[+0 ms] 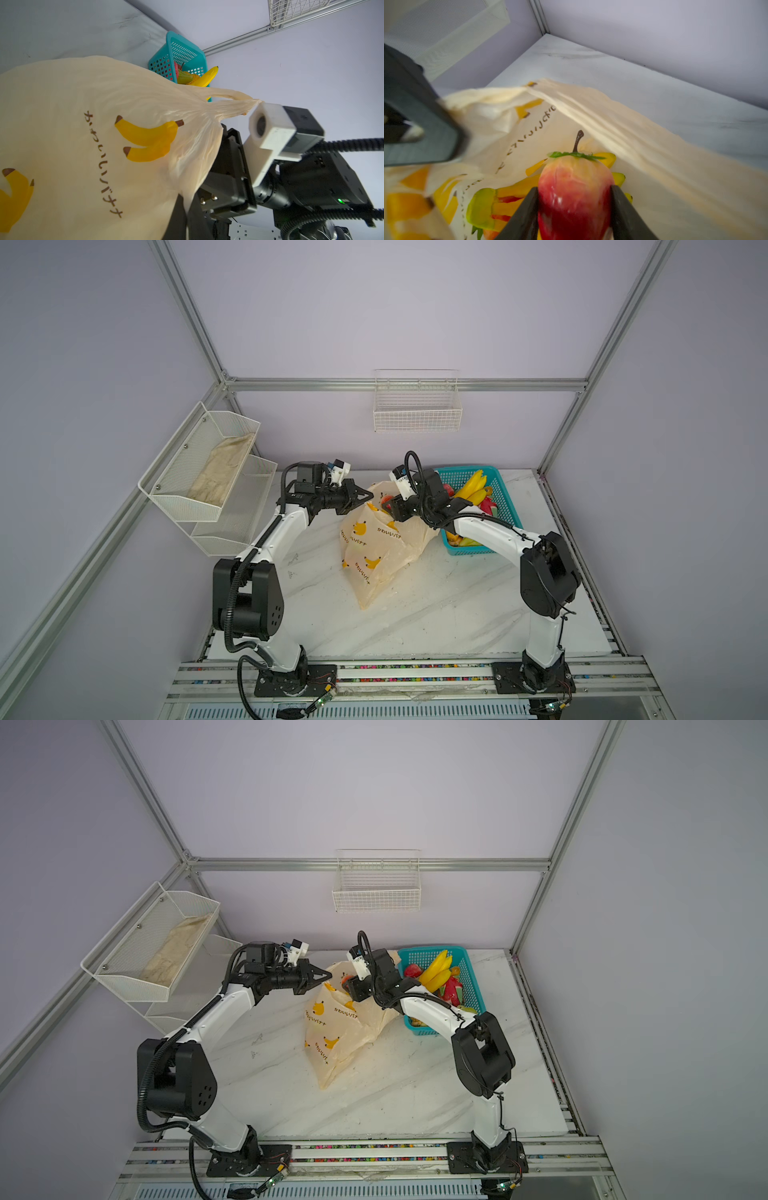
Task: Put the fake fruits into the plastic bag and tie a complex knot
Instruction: 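Carry the peach into the bag opening and open the right gripper, then withdraw the right gripper from the bag back to the teal basket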
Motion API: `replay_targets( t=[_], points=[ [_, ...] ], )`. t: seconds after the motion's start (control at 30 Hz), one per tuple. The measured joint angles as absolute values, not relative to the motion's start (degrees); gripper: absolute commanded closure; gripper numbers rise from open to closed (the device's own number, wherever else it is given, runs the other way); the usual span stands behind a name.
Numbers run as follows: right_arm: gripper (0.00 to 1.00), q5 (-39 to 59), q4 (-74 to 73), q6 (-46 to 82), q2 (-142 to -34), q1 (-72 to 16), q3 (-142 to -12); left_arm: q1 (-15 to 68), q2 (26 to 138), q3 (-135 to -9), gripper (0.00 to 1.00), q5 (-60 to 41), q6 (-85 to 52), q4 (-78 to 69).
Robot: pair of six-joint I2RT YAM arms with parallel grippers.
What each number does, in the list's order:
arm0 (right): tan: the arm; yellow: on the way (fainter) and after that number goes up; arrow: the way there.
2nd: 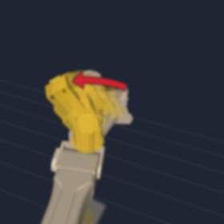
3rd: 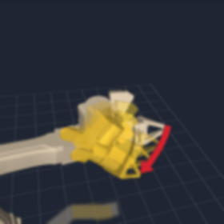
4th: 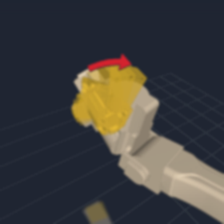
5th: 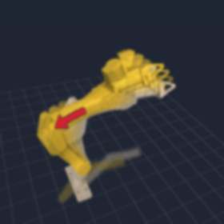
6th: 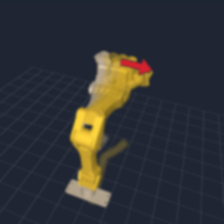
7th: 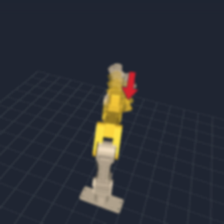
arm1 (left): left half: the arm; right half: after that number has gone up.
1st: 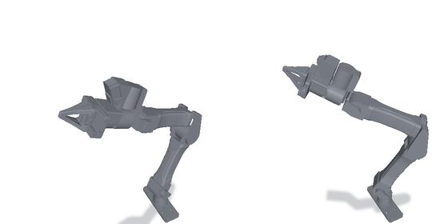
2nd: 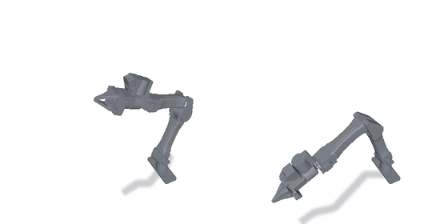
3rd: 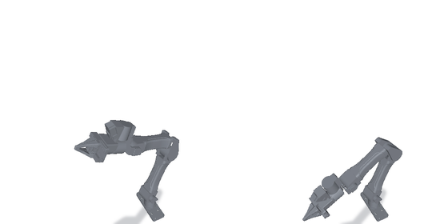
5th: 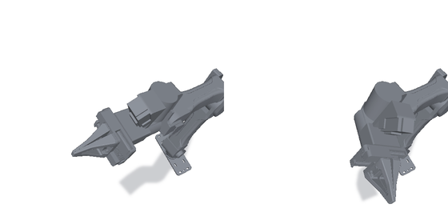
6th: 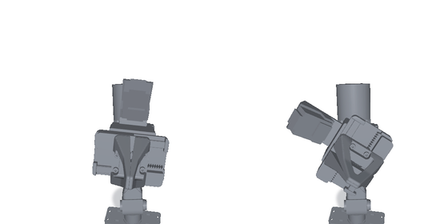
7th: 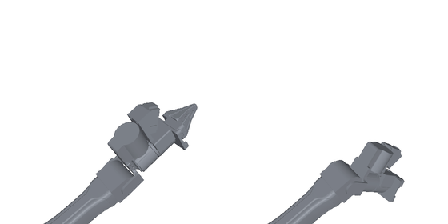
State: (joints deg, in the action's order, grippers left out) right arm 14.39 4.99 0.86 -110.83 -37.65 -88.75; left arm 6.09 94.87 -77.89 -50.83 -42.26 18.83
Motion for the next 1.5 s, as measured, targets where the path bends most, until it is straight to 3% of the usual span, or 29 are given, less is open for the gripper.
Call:
replay_targets(
  t=[0.13, 0.47, 0.83, 1.17, 1.5],
  points=[
    [0.63, 16.12, 4.91, 0.82, -111.22, -37.58, -86.39, 6.09, 94.87, -77.89, 1.00, -50.83, -42.19, 18.83],
    [0.53, 31.29, -2.90, 7.49, -111.22, -37.91, -76.51, 6.20, 94.87, -77.89, 1.00, -50.81, -42.15, 18.90],
    [0.30, 35.86, -7.51, 11.27, -111.13, -38.94, -75.26, 6.17, 94.87, -77.89, 1.00, -50.78, -42.15, 18.87],
    [0.31, 35.57, -7.44, 11.46, -106.96, -37.74, -72.90, 6.13, 94.87, -77.89, 1.00, -50.76, -42.15, 18.87],
    [0.31, 33.04, -6.85, 11.09, -88.12, -31.73, -66.63, 5.87, 94.87, -77.89, 1.00, -50.52, -42.13, 18.85]
  ],
)
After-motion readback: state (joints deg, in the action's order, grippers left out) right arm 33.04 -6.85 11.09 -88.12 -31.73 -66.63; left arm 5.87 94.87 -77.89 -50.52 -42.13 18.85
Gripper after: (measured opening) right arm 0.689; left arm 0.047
